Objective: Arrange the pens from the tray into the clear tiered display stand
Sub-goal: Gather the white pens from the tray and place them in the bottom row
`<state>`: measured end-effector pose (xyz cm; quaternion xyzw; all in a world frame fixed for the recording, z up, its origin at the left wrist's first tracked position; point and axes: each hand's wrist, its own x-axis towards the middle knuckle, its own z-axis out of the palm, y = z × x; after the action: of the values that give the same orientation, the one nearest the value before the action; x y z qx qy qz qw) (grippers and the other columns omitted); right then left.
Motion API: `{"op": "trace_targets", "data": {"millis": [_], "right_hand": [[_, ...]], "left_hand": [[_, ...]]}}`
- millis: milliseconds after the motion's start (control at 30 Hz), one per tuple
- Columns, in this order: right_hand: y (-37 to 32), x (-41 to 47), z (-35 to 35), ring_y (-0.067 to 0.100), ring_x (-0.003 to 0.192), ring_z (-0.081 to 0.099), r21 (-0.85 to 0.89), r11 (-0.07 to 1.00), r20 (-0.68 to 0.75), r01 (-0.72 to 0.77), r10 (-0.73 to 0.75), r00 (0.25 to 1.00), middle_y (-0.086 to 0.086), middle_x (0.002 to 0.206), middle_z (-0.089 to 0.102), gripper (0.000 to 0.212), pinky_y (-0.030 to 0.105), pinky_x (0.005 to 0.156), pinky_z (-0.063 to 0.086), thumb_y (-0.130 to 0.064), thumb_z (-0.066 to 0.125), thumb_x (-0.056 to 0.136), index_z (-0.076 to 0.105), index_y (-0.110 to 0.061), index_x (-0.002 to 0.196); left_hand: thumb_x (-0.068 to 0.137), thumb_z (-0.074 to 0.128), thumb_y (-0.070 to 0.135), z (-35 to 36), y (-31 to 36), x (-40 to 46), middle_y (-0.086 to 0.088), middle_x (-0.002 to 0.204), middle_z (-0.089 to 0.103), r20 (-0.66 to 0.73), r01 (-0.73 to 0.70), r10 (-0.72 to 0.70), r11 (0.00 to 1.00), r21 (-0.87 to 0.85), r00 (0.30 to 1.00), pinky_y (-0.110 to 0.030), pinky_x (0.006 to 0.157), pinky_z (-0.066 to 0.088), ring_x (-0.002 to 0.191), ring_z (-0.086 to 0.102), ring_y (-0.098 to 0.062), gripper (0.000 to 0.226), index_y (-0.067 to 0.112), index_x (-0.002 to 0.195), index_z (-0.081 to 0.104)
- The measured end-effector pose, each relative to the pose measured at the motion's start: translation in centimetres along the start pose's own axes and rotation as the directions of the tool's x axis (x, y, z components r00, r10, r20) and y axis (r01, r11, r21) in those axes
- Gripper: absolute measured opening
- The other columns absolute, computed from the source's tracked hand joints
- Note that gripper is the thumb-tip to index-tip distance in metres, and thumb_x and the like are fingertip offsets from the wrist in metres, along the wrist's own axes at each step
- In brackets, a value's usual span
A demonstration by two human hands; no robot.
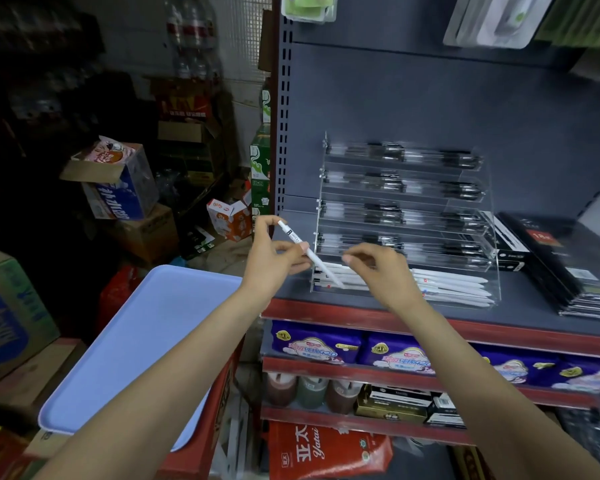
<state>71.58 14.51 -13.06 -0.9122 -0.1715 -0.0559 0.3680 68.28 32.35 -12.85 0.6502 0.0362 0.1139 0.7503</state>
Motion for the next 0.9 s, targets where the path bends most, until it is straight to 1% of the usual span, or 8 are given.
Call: {"op": "trace_targets", "data": {"millis": [100, 200, 433, 467, 533, 633, 800, 900], "right_hand": [[-0.8, -0.3, -0.8, 0.004, 0.079, 0.06, 0.117, 0.992, 0.055, 0.052, -0.059, 0.997, -0.01, 0.083, 0.066, 0.013, 0.006, 0.072, 0.044, -0.019, 0.066, 0.086, 0.072, -0.016, 0.097], [-0.2, -0.2, -1.6, 0.013, 0.082, 0.063, 0.014, 0.998, 0.03, 0.061, -0.061, 0.998, -0.002, 0.086, 0.071, 0.011, 0.021, 0.078, 0.048, -0.012, 0.065, 0.086, 0.074, -0.013, 0.093], [1.6, -0.5, -2.7, 0.016, 0.084, 0.064, -0.035, 0.997, 0.008, 0.065, -0.065, 0.998, 0.003, 0.093, 0.072, 0.015, 0.02, 0.079, 0.046, -0.013, 0.066, 0.086, 0.074, -0.013, 0.099], [1.9, -0.2, -2.8, 0.015, 0.083, 0.063, -0.066, 0.996, -0.012, 0.063, -0.064, 0.998, 0.003, 0.094, 0.073, 0.015, 0.02, 0.078, 0.046, -0.012, 0.066, 0.086, 0.074, -0.013, 0.099], [2.7, 0.2, -3.1, 0.014, 0.085, 0.062, -0.153, 0.987, -0.033, 0.039, -0.044, 0.998, 0.002, 0.099, 0.072, 0.015, 0.02, 0.08, 0.046, -0.013, 0.065, 0.087, 0.073, -0.013, 0.099], [3.9, 0.5, -3.3, 0.024, 0.098, 0.064, -0.306, 0.952, -0.015, -0.013, 0.009, 1.0, 0.006, 0.107, 0.069, 0.017, 0.036, 0.087, 0.051, -0.014, 0.061, 0.089, 0.072, -0.015, 0.102], [3.7, 0.6, -2.7, 0.028, 0.105, 0.06, -0.401, 0.916, 0.023, -0.033, 0.046, 0.999, 0.006, 0.116, 0.064, 0.021, 0.038, 0.086, 0.05, -0.015, 0.055, 0.093, 0.07, -0.016, 0.107], [3.4, 0.8, -2.4, 0.028, 0.107, 0.059, -0.424, 0.906, 0.038, -0.013, 0.032, 0.999, 0.006, 0.118, 0.063, 0.023, 0.036, 0.085, 0.049, -0.013, 0.052, 0.094, 0.07, -0.015, 0.108]], "left_hand": [[0.086, 0.06, -0.002, 1.5, -0.2, -0.1, -0.013, 0.079, 0.064, 0.005, 0.047, -0.047, 0.996, -0.079, 0.999, -0.028, 0.07, 0.059, 0.073, 0.069, -0.02, 0.037, 0.024, 0.096, 0.035], [0.086, 0.059, -0.003, 2.7, -0.5, 0.0, -0.015, 0.078, 0.062, 0.051, 0.068, -0.063, 0.993, -0.098, 0.997, -0.028, 0.072, 0.059, 0.074, 0.068, -0.021, 0.038, 0.024, 0.09, 0.033], [0.086, 0.061, -0.002, 3.9, -1.1, 0.6, -0.013, 0.084, 0.062, 0.023, 0.131, -0.129, 0.973, -0.19, 0.991, -0.022, 0.072, 0.058, 0.068, 0.071, -0.014, 0.033, 0.018, 0.091, 0.035], [0.085, 0.062, -0.001, 3.9, -1.3, 0.7, -0.013, 0.087, 0.061, 0.013, 0.117, -0.116, 0.983, -0.142, 0.993, -0.022, 0.071, 0.058, 0.068, 0.07, -0.014, 0.032, 0.017, 0.091, 0.037], [0.084, 0.066, 0.006, 3.3, -1.8, 0.9, -0.01, 0.093, 0.06, -0.082, 0.049, -0.04, 0.993, 0.109, 0.996, -0.027, 0.075, 0.057, 0.072, 0.064, -0.009, 0.029, 0.014, 0.096, 0.041], [0.085, 0.066, 0.013, 2.0, -2.2, 1.4, -0.003, 0.099, 0.06, -0.154, 0.027, 0.041, 0.91, 0.414, 0.987, -0.027, 0.083, 0.048, 0.082, 0.056, -0.008, 0.031, 0.011, 0.112, 0.05], [0.087, 0.064, 0.014, 1.4, -2.8, 2.1, -0.009, 0.114, 0.065, -0.064, 0.024, 0.019, 0.794, 0.607, 0.998, -0.014, 0.079, 0.04, 0.093, 0.056, -0.01, 0.04, 0.006, 0.124, 0.055], [0.086, 0.066, 0.014, 1.8, -3.3, 2.3, -0.012, 0.115, 0.066, -0.021, 0.017, -0.005, 0.77, 0.638, 1.0, -0.023, 0.086, 0.047, 0.102, 0.061, -0.019, 0.041, 0.005, 0.124, 0.056]]}}
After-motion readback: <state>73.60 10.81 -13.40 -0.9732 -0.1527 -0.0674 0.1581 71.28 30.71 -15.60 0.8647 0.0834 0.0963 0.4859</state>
